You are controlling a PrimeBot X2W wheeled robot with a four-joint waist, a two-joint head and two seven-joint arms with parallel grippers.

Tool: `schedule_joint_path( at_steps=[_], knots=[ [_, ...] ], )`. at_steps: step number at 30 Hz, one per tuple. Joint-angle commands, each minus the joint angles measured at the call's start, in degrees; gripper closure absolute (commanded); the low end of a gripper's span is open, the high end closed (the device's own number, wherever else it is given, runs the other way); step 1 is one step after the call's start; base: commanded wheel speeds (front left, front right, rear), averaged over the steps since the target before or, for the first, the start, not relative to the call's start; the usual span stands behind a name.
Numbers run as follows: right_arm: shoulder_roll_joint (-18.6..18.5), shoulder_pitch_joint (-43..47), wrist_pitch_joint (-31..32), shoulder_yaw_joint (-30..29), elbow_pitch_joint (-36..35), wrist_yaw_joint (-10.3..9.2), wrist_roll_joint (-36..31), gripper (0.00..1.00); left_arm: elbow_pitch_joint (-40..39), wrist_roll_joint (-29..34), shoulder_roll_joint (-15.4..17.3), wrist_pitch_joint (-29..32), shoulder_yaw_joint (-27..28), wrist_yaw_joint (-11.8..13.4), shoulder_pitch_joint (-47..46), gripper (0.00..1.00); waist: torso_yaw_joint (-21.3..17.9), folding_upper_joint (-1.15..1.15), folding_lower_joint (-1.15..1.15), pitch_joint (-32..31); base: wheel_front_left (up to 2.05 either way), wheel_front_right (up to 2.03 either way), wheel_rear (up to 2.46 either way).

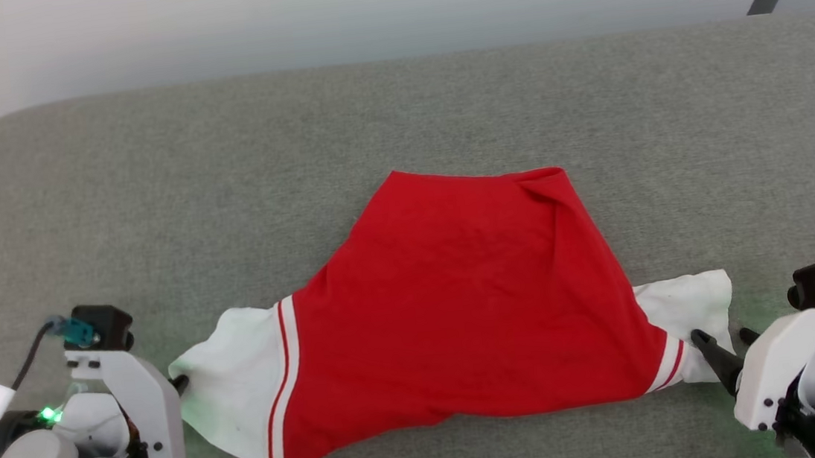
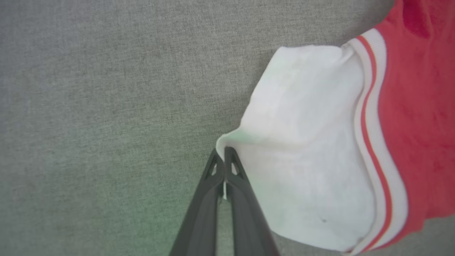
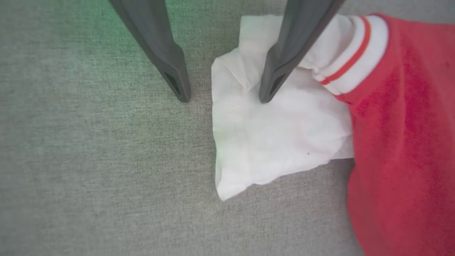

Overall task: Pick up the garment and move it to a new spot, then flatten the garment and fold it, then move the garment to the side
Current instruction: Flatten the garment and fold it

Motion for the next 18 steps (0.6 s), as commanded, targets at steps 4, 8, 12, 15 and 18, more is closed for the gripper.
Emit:
schedule_joint_path(
  at_steps=[4,8,12,15,18],
  knots=[
    [0.49,-1.62,5.09,1.37,5.58,-0.01,-1.40,0.56,0.70,0.06,-0.90,-0.52,-0.49,-0.51,-1.00,1.00,1.23,0.00,0.00,0.63,0.00,0.00,0.00],
    [0.03,-3.05,7.31,2.88,6.95,0.01,-0.76,1.00,1.19,-0.19,-1.18,-0.43,-0.86,-0.76,-1.41,1.00,1.78,0.00,0.00,0.17,0.00,0.00,0.00],
    [-1.41,-5.56,8.68,3.21,5.33,0.01,1.14,1.00,0.62,-0.44,-0.80,0.53,-1.13,-1.10,-2.13,1.00,2.03,0.00,0.00,-1.08,0.00,0.00,0.00],
    [-2.33,-7.53,10.27,3.11,3.06,0.00,3.30,1.00,-1.04,-0.16,-0.07,1.85,-1.42,-1.05,-3.38,1.00,2.12,0.00,0.00,-2.27,0.00,0.00,0.00],
    [-3.34,-9.75,11.96,3.02,0.70,-0.01,4.87,1.00,-3.32,0.42,0.94,3.66,-1.73,-1.19,-5.54,1.00,2.13,0.00,0.00,-3.61,0.00,0.00,0.00]
  ],
)
